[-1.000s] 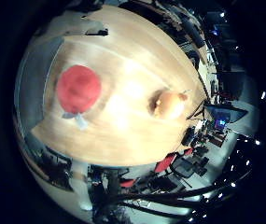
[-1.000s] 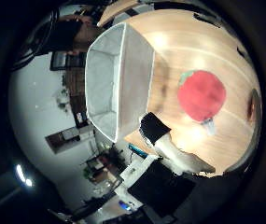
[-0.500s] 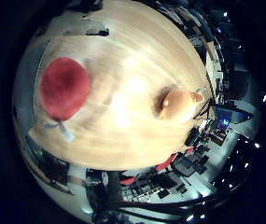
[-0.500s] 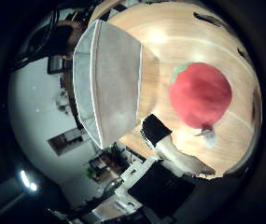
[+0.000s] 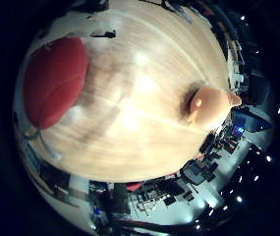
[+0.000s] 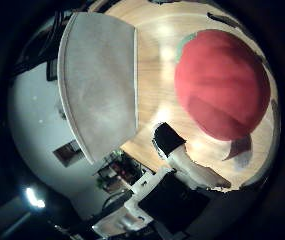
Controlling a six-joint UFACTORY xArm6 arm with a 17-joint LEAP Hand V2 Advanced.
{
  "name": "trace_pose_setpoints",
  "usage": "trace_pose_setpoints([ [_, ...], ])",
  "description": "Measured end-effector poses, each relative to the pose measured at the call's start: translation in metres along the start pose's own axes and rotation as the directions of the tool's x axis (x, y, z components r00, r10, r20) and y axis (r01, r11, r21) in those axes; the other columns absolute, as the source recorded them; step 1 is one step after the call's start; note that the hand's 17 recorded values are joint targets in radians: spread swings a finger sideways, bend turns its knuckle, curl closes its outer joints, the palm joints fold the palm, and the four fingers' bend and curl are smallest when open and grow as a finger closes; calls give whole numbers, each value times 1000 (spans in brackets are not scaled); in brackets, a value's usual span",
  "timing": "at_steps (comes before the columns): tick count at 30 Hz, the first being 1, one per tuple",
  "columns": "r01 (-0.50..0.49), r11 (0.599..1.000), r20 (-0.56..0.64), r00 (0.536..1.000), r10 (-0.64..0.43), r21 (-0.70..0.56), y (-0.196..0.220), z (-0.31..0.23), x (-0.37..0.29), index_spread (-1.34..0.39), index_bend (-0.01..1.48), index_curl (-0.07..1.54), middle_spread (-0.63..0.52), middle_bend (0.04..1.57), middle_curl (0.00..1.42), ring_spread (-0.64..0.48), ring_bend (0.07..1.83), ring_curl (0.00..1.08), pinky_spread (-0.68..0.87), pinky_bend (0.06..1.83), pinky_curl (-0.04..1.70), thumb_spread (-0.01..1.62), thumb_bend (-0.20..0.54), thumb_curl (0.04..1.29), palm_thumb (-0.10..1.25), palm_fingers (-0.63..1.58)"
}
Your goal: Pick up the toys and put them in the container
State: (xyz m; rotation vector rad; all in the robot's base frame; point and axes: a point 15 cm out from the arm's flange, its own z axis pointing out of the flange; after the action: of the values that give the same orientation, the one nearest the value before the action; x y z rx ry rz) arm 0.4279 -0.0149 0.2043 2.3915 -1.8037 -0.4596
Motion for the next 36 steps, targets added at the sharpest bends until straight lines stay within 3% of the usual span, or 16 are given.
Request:
trace_pose_setpoints([
  [8, -6, 998, 23, 1000, 8, -57, -4, 27, 4, -434, 140, 272, -188, 276, 364, -162, 754, 202, 277, 965, 49, 958, -26, 303, 450, 268],
  [10, -14, 998, 30, 999, 16, -67, -4, 33, 7, -432, 123, 258, -184, 279, 365, -187, 796, 213, 185, 1031, 57, 962, -20, 305, 470, 309],
  [15, -31, 999, 28, 999, 32, -38, -11, 36, 19, -435, 53, 186, -239, 292, 373, -314, 996, 273, -193, 1410, 159, 975, -15, 314, 526, 578],
  [19, -35, 999, 32, 999, 36, -32, -13, 37, 20, -451, 89, 145, -347, 458, 444, -378, 1162, 355, -358, 1522, 241, 999, -4, 327, 617, 794],
  [28, -51, 999, 43, 998, 52, -18, -14, 34, 25, -511, 265, 219, -424, 769, 608, -315, 1255, 452, -347, 1454, 313, 1063, -4, 337, 762, 1228],
  [36, -60, 998, 39, 997, 60, 8, -16, 28, 35, -531, 437, 348, -388, 902, 665, -268, 1299, 486, -341, 1397, 349, 1063, 8, 354, 916, 1243],
])
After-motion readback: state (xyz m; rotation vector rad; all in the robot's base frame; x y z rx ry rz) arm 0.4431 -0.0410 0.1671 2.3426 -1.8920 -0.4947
